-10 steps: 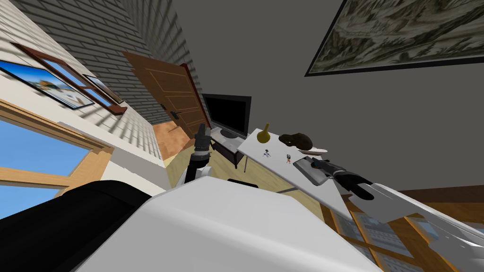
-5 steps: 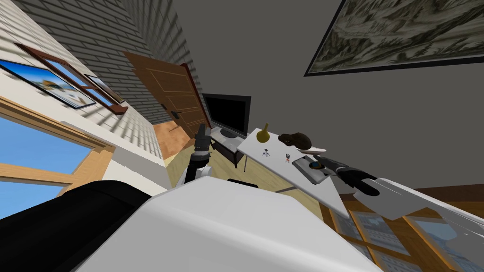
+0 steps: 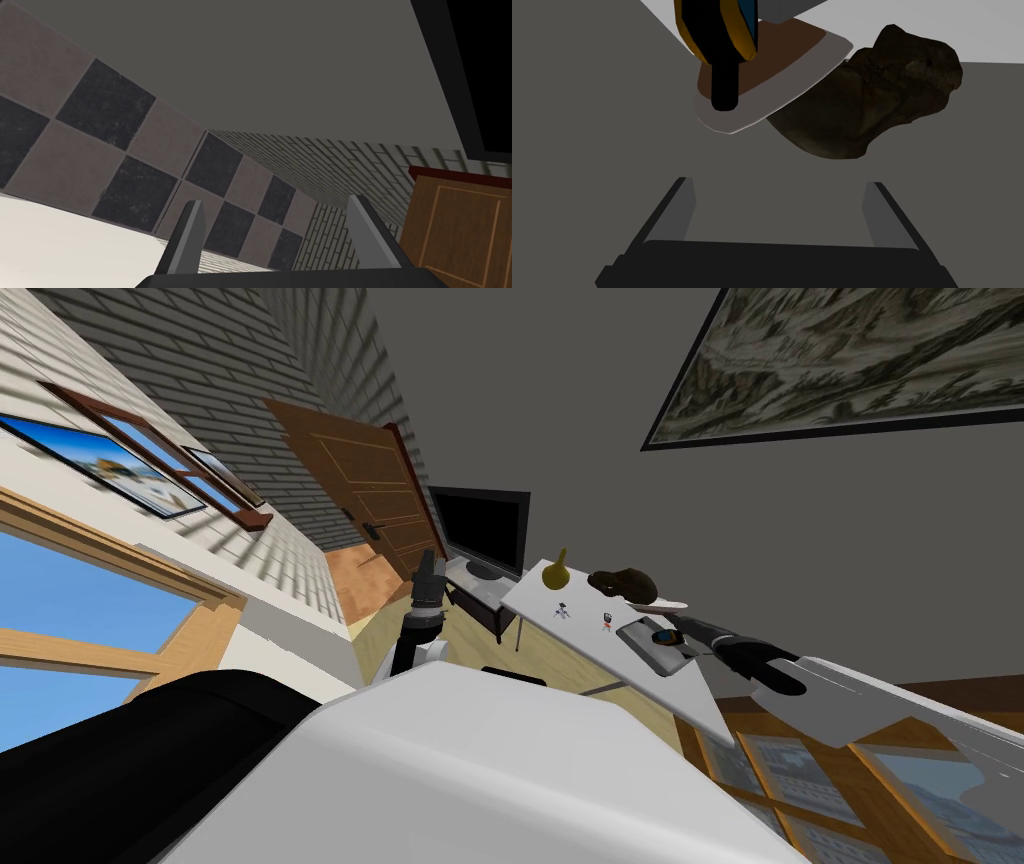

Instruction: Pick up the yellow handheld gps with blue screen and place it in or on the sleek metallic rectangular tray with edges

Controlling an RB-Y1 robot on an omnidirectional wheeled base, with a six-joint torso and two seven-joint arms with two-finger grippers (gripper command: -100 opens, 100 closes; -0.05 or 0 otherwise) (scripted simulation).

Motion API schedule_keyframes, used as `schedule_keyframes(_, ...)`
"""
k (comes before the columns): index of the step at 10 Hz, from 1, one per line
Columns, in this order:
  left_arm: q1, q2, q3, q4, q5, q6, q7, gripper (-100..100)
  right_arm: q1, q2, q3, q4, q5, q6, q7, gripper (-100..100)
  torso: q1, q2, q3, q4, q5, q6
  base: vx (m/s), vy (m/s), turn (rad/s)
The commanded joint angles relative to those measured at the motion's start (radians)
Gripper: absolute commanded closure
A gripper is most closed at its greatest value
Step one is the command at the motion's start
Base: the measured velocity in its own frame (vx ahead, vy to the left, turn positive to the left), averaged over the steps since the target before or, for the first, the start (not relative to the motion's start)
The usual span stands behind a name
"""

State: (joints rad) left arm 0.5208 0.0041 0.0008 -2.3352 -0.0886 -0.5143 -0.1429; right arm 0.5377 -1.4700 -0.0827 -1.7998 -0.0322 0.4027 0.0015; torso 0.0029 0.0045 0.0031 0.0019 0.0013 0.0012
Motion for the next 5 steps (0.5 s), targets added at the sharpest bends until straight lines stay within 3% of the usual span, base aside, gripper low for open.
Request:
schedule_keyframes(1, 0.000, 0.000, 0.000, 0.000, 0.000, 0.000, 0.000, 0, 0.000, 0.000, 0.000, 0.000, 0.000, 0.000, 0.000, 0, 0.000, 0.000, 0.000, 0.000, 0.000, 0.000, 0.000, 0.000, 0.000)
schedule_keyframes(5, 0.000, 0.000, 0.000, 0.000, 0.000, 0.000, 0.000, 0, 0.000, 0.000, 0.000, 0.000, 0.000, 0.000, 0.000, 0, 0.000, 0.000, 0.000, 0.000, 0.000, 0.000, 0.000, 0.000, 0.000)
